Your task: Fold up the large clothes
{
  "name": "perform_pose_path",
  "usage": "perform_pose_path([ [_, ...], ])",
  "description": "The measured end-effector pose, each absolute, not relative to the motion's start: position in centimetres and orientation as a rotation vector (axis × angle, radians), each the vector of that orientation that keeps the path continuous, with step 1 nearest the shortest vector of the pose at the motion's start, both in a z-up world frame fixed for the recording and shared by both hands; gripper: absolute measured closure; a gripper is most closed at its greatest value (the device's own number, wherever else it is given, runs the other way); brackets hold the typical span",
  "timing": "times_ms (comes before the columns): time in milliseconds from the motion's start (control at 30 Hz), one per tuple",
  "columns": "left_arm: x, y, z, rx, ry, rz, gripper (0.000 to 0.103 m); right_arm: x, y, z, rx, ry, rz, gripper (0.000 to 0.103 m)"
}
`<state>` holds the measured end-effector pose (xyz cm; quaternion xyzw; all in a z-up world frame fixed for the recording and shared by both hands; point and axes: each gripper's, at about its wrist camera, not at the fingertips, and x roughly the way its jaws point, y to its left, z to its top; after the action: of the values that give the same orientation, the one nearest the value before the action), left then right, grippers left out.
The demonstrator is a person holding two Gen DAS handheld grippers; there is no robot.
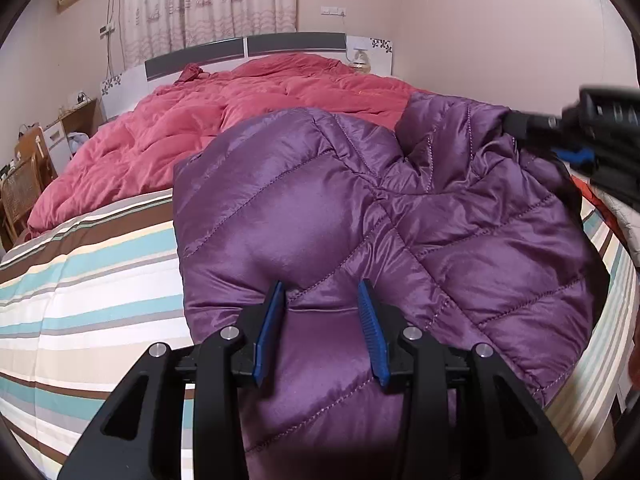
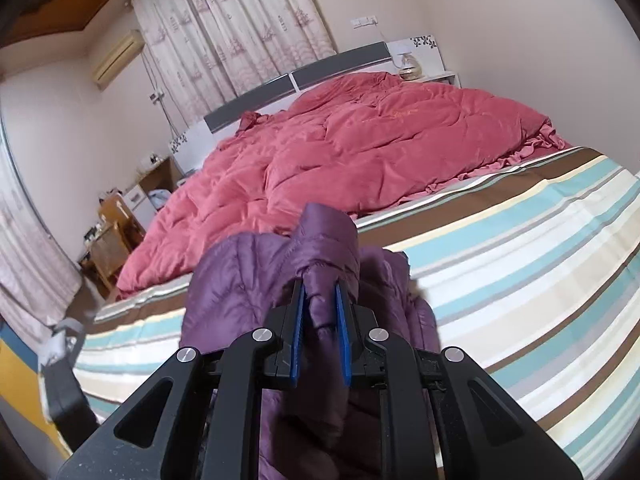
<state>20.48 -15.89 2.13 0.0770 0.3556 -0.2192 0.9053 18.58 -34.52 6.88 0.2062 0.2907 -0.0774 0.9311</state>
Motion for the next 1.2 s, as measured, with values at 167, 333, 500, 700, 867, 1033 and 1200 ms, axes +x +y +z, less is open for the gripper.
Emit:
perform_pose_path([
  [167,20.1,-15.6,1.9,0.131,0.716,-0.476,0.066,16.8,-35.0,8.2,0.406,0.535,-0.212,0.089],
  [333,19.8,-15.9,1.8,0.124,0.706,-0.479,0.066,19.3,-34.3,7.2,0.371,0.589,-0.162,0.089],
  [500,20.1,-15.5,1.8,0.128,0.712,-0.491,0.066,25.3,-32.6,4.4,0.225,0.658,-0.152,0.089],
  [700,20.0,-15.7,1.8,0.131,0.703,-0.560,0.064,26.1,-35.8,-2.6,0.206,0.731,-0.241,0.089],
  [867,19.9,-16.2,2.0,0.126,0.698,-0.565,0.063,25.8,-36.3,-4.6,0.190,0.740,-0.262,0.089],
  [1033,22.6,-14.5,4.6,-0.050,0.754,-0.493,0.045,26.0,-36.2,-4.6,0.185,0.744,-0.266,0.089],
  [1200,27.3,-16.0,6.0,0.023,0.779,-0.345,0.039,26.0,-35.9,-4.5,0.174,0.739,-0.274,0.089],
])
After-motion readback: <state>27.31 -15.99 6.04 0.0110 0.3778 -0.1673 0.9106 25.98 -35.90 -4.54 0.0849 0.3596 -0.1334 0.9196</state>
